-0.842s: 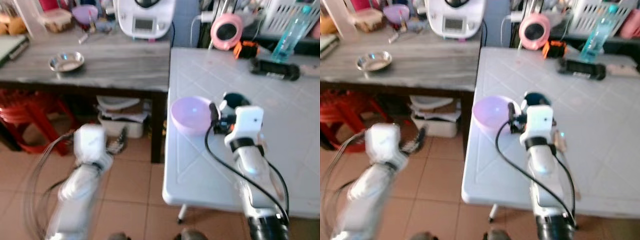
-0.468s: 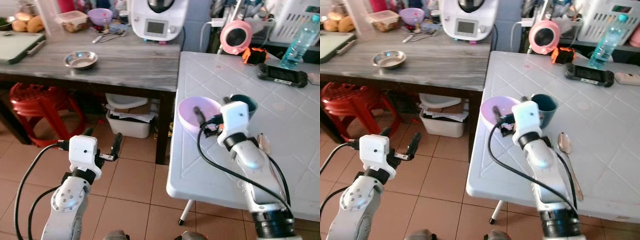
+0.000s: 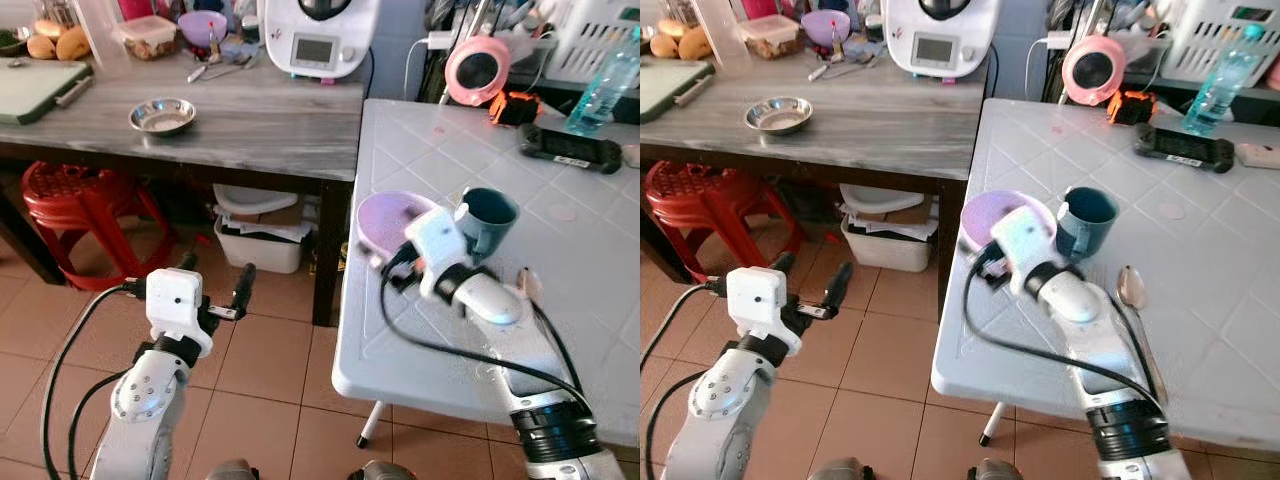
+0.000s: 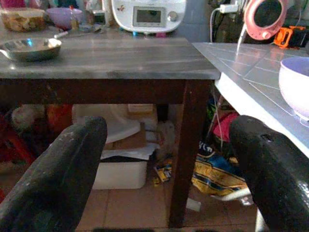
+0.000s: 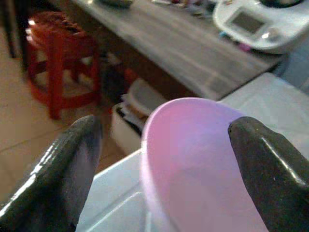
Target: Setting the table
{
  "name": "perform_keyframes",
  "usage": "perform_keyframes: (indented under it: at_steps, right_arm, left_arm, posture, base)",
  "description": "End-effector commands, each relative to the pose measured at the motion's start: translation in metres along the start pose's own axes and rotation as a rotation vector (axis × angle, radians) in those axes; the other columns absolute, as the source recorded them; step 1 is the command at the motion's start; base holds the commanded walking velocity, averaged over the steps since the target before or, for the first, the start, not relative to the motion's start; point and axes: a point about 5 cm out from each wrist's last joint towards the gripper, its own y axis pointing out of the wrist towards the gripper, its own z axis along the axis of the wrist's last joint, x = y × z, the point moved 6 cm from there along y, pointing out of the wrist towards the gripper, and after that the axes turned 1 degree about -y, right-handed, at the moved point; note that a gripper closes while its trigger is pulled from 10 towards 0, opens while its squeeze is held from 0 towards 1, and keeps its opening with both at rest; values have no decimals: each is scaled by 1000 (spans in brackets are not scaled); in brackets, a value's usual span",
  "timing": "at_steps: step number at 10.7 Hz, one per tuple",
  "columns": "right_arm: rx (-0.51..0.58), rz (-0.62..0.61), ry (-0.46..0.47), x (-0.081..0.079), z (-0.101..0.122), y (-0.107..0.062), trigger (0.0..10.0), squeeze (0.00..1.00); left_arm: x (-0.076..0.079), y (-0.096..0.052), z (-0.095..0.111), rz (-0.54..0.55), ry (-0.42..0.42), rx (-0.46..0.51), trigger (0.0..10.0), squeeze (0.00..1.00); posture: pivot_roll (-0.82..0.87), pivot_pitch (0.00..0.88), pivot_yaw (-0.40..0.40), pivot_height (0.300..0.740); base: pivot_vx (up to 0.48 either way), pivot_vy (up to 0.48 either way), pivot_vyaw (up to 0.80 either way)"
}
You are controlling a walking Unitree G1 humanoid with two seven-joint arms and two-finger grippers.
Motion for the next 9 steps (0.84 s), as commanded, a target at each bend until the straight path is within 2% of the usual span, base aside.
perform_keyframes:
  at_steps: [1, 4, 6, 7, 8, 9]
  right_arm:
    - [-1, 39, -19, -3, 3, 0, 10000, 0]
    - [-67, 133, -46, -17, -9, -4, 10000, 0]
    - [-106, 172, -80, -16, -14, -5, 10000, 0]
    - [-122, 191, -127, -14, -16, -6, 5529, 0]
    - [-149, 197, -172, -9, -20, -6, 0, 0]
    - [-182, 218, -224, -7, -26, -7, 0, 0]
  left_arm:
    - [1, 1, 4, -6, 0, 10, 10000, 0]
    - [3, 3, 4, -12, -7, 5, 10000, 0]
    - [2, 4, 4, -16, -8, 3, 10000, 0]
    - [3, 5, 4, -20, -9, 1, 10000, 0]
    - [3, 6, 4, -21, -10, -1, 10000, 0]
    - [3, 7, 4, -21, -12, -4, 10000, 0]
  posture:
    - [25, 0, -29, 740]
    - [22, 0, -31, 740]
    - [20, 0, -18, 740]
    - [19, 0, -16, 740]
    - [17, 0, -14, 740]
    - [17, 0, -13, 740]
  base:
    - [0, 0, 0]
    - [0, 0, 0]
    - [0, 0, 0]
    - [0, 0, 0]
    - [0, 0, 0]
    - [0, 0, 0]
